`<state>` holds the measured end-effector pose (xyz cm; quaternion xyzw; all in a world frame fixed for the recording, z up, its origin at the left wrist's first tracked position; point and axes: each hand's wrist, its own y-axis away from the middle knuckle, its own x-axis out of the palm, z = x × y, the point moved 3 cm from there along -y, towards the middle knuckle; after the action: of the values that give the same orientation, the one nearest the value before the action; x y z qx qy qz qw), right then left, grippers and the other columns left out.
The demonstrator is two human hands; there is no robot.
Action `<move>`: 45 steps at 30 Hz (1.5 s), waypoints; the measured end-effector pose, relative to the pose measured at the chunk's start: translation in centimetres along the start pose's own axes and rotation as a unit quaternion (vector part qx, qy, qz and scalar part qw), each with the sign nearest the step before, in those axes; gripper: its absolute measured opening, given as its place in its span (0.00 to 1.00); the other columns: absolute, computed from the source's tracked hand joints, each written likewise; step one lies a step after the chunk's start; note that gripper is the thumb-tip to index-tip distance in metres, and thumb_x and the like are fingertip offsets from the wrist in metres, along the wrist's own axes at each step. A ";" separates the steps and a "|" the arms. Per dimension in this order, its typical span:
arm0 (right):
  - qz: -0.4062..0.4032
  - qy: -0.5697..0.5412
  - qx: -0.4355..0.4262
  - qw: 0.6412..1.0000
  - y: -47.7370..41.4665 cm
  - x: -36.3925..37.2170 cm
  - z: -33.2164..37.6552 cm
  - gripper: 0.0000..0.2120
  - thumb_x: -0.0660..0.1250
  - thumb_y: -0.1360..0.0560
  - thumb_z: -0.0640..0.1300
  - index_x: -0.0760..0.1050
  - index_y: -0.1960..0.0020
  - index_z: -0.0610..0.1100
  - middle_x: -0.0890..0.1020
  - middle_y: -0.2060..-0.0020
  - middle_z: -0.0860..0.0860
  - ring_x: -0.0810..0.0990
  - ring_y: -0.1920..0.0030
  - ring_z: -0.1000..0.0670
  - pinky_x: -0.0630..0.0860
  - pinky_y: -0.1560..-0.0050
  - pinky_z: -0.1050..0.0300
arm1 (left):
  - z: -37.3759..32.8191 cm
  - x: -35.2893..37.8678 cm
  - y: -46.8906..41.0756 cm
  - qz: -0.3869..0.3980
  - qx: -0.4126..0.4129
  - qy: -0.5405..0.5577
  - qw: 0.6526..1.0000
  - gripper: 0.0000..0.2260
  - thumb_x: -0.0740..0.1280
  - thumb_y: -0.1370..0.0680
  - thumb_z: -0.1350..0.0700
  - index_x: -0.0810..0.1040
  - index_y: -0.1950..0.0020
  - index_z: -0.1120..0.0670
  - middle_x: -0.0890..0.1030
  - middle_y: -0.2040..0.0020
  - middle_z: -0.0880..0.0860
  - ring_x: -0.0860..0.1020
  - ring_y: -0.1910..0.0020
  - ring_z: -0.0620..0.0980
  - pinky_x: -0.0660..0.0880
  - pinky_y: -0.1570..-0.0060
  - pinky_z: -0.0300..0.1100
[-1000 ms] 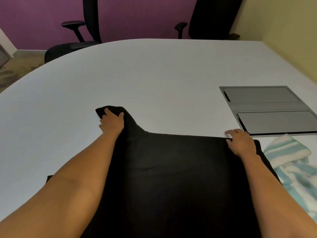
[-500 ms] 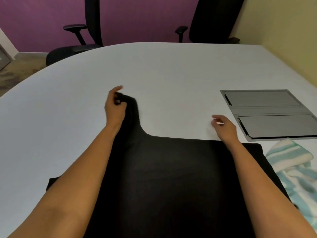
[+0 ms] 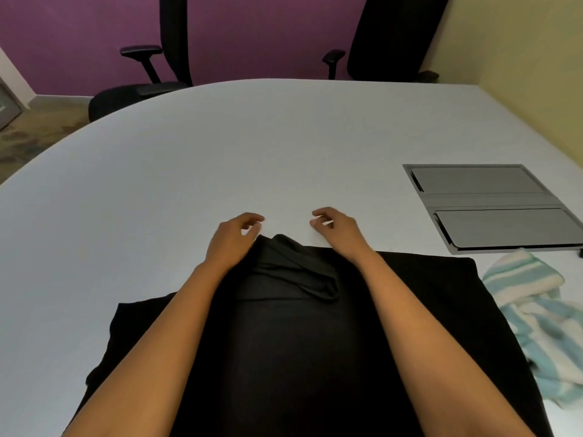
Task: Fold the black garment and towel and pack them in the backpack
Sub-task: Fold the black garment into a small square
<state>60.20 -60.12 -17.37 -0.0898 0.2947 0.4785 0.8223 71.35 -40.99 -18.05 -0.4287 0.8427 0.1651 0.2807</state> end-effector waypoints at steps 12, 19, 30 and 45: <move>0.059 0.092 -0.045 0.993 0.6 8.3 2.6 0.15 0.66 0.24 0.47 0.77 0.40 0.42 0.78 0.45 0.46 0.75 0.44 0.47 0.69 0.45 0.60 | 3.9 1.9 -1.3 -0.017 -0.121 0.086 0.989 0.11 0.61 0.20 0.56 0.78 0.40 0.52 0.79 0.41 0.53 0.77 0.43 0.51 0.71 0.43 0.39; 0.029 -0.328 0.024 0.944 1.3 4.5 5.0 0.06 0.66 0.23 0.45 0.77 0.47 0.45 0.81 0.48 0.47 0.79 0.44 0.47 0.74 0.36 0.49 | 0.4 0.3 0.0 0.066 -0.238 0.129 0.960 0.27 0.50 0.20 0.37 0.74 0.35 0.55 0.77 0.37 0.55 0.74 0.38 0.56 0.69 0.39 0.48; 0.101 -0.224 -0.119 0.962 6.2 0.8 8.7 0.12 0.64 0.23 0.37 0.70 0.41 0.45 0.79 0.44 0.49 0.79 0.43 0.52 0.76 0.41 0.59 | -6.8 -3.7 0.6 0.101 -0.157 0.407 0.894 0.14 0.63 0.21 0.49 0.77 0.40 0.55 0.80 0.49 0.52 0.77 0.46 0.52 0.76 0.52 0.42; -0.053 -0.055 0.051 0.996 9.4 -6.4 -5.8 0.10 0.64 0.23 0.43 0.74 0.42 0.48 0.79 0.49 0.51 0.77 0.49 0.57 0.74 0.41 0.59 | 1.2 -14.8 13.5 0.179 -0.201 0.097 0.958 0.22 0.71 0.34 0.36 0.82 0.45 0.46 0.82 0.54 0.52 0.80 0.56 0.51 0.76 0.54 0.45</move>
<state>47.68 -62.37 -17.21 -0.0364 0.2683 0.4228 0.8648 67.82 -23.22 -9.39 -0.3320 0.8784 0.3363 0.0719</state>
